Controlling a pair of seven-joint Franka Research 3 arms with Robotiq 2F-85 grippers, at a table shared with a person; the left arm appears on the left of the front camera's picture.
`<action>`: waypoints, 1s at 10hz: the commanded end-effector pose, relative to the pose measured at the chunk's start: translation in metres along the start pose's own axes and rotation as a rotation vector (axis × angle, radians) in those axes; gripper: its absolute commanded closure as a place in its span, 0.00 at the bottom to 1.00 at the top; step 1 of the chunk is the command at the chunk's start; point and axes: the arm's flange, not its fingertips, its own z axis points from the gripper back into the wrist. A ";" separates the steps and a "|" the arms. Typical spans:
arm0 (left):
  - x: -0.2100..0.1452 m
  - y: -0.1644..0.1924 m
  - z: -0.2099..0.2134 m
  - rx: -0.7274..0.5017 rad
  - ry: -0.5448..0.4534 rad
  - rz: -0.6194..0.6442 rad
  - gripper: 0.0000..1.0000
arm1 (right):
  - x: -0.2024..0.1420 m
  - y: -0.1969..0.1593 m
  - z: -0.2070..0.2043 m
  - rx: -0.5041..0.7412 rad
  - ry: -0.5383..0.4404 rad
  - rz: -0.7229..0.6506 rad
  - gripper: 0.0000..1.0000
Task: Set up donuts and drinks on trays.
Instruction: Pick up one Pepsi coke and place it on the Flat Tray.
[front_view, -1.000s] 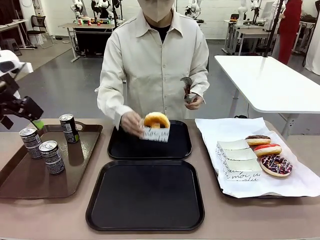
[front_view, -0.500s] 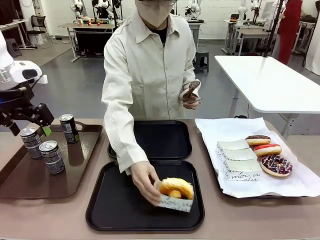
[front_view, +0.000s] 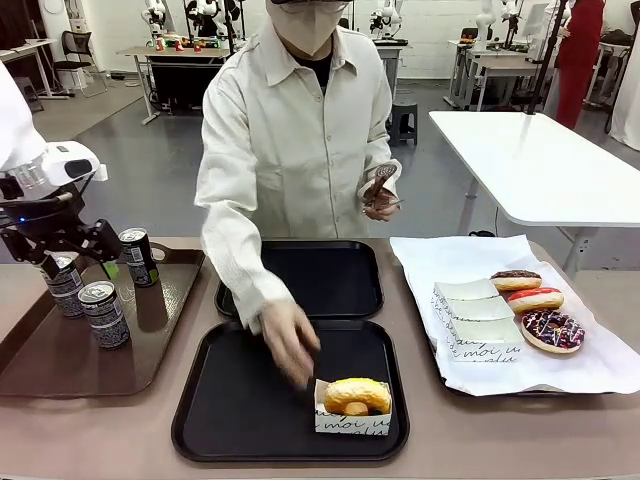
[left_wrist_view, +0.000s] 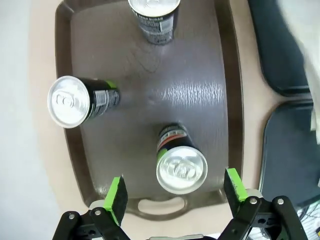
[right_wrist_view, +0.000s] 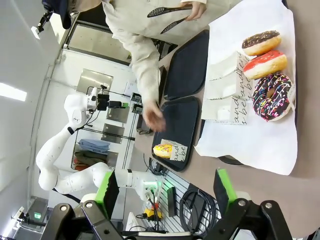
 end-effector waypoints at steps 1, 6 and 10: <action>0.009 -0.006 -0.018 0.033 -0.018 0.052 0.00 | 0.003 0.000 0.000 0.023 -0.016 0.017 0.00; 0.011 -0.014 -0.056 0.070 0.038 0.066 0.00 | 0.003 0.000 0.000 0.023 -0.016 0.017 0.00; 0.009 -0.013 -0.062 0.084 0.074 0.093 0.03 | 0.003 0.000 0.000 0.023 -0.016 0.017 0.00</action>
